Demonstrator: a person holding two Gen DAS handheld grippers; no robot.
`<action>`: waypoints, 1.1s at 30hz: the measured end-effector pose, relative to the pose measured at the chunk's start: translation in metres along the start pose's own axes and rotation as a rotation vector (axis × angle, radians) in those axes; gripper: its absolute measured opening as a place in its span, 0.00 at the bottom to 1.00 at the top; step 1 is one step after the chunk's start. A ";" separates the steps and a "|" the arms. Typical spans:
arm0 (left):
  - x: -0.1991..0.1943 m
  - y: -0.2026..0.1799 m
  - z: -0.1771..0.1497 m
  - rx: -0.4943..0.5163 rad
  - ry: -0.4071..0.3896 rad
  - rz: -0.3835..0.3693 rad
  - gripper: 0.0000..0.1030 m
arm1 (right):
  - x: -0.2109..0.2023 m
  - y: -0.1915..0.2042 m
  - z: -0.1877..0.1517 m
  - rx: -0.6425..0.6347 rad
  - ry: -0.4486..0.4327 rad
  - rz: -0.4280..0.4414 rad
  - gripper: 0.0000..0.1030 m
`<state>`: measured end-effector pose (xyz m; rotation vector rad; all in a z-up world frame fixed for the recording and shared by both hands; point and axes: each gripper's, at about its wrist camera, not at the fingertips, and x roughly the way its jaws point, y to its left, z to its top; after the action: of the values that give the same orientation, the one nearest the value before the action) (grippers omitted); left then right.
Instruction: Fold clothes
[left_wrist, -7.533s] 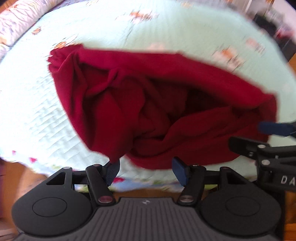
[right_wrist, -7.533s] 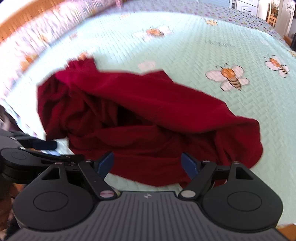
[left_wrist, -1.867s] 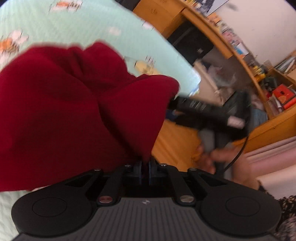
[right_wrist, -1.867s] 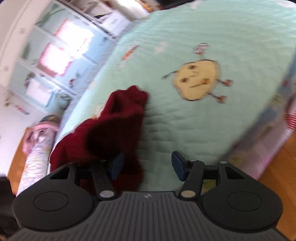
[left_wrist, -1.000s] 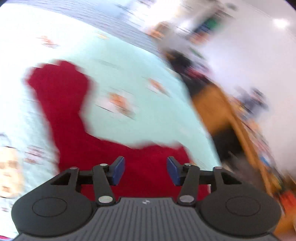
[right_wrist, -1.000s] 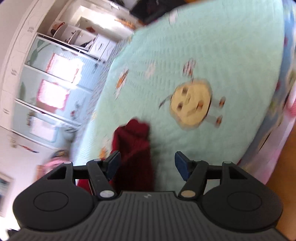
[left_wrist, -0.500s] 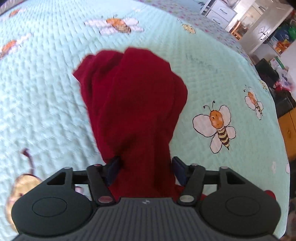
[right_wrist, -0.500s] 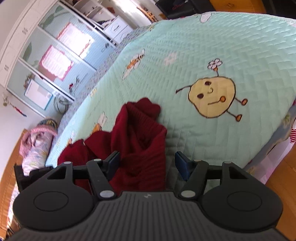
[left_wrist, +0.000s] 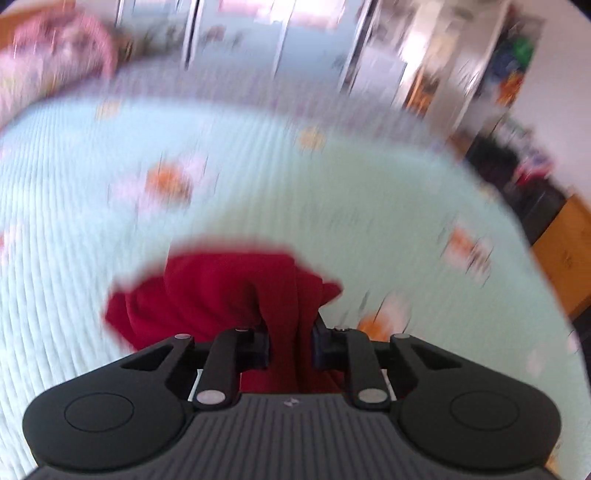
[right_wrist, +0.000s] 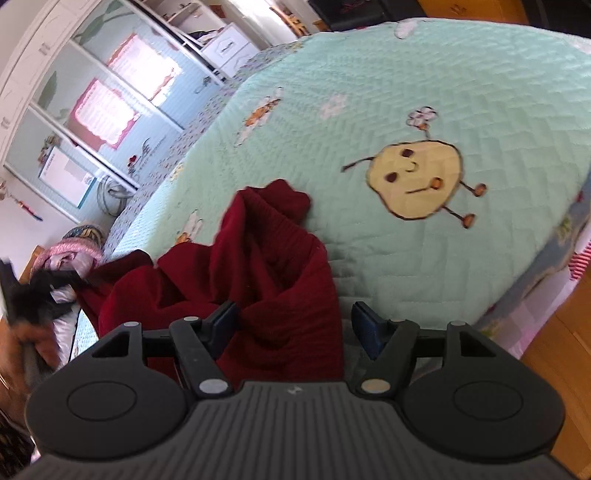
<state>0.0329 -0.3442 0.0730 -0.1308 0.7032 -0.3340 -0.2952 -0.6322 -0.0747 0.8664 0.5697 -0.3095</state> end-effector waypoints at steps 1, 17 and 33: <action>-0.016 0.001 0.013 -0.006 -0.062 -0.013 0.19 | 0.001 0.004 0.000 -0.014 -0.002 0.010 0.67; -0.050 0.179 -0.104 -0.223 0.166 0.212 0.21 | 0.038 0.046 -0.007 -0.103 0.095 0.140 0.68; -0.134 0.214 -0.137 -0.395 0.128 0.198 0.54 | 0.118 0.063 0.019 -0.068 0.121 0.091 0.36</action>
<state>-0.0966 -0.0978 0.0023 -0.4139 0.8960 -0.0100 -0.1630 -0.6117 -0.0946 0.8459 0.6477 -0.1550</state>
